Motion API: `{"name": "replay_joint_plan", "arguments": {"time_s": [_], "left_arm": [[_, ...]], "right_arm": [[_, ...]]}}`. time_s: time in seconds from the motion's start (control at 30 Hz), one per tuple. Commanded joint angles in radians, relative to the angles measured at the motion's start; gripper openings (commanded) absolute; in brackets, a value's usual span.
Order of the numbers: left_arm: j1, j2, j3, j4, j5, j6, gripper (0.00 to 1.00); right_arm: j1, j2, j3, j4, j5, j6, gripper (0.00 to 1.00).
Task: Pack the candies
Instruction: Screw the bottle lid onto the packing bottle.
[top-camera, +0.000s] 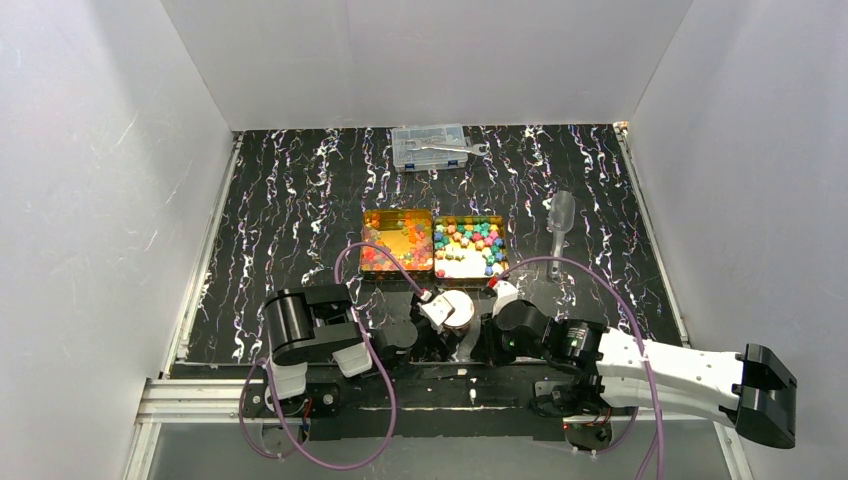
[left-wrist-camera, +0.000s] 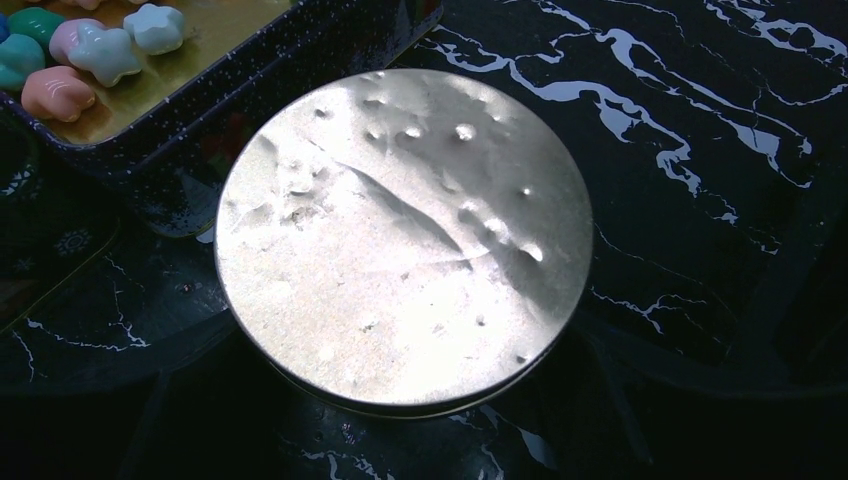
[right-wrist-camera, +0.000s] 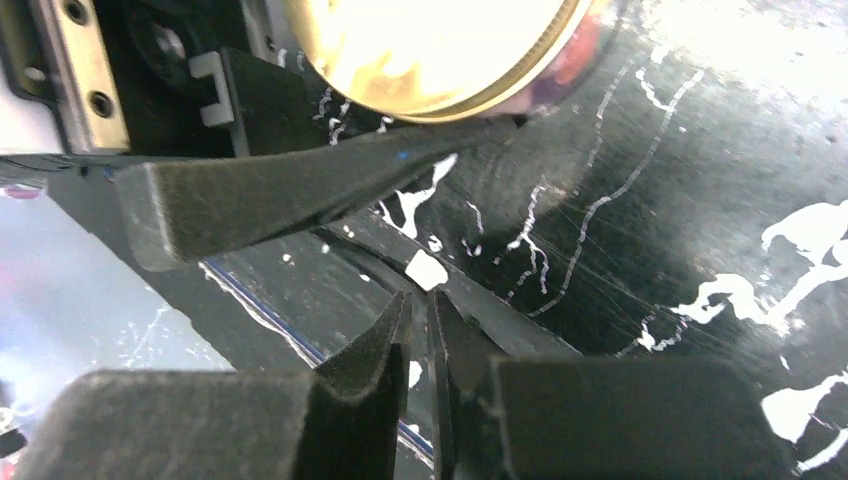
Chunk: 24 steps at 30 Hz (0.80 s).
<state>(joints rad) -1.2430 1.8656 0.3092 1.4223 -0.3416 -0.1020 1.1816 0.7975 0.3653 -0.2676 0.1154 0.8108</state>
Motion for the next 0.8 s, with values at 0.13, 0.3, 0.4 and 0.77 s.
{"name": "replay_joint_plan", "arguments": {"time_s": [0.13, 0.3, 0.4, 0.77], "left_arm": [[0.010, -0.041, -0.052, -0.133, -0.019, -0.024, 0.23], [0.009, -0.040, -0.058, -0.152, 0.051, -0.018, 0.23], [0.010, -0.038, -0.060, -0.159, 0.077, -0.018, 0.22], [0.009, -0.055, -0.071, -0.187, 0.121, -0.019, 0.20]], "right_arm": [[0.013, 0.024, 0.187, -0.153, 0.177, -0.054, 0.27], [0.007, 0.097, 0.281, -0.180, 0.262, -0.147, 0.34], [-0.036, 0.142, 0.319, -0.161, 0.258, -0.206, 0.34], [-0.297, 0.311, 0.403, -0.002, -0.075, -0.384, 0.36]]}}
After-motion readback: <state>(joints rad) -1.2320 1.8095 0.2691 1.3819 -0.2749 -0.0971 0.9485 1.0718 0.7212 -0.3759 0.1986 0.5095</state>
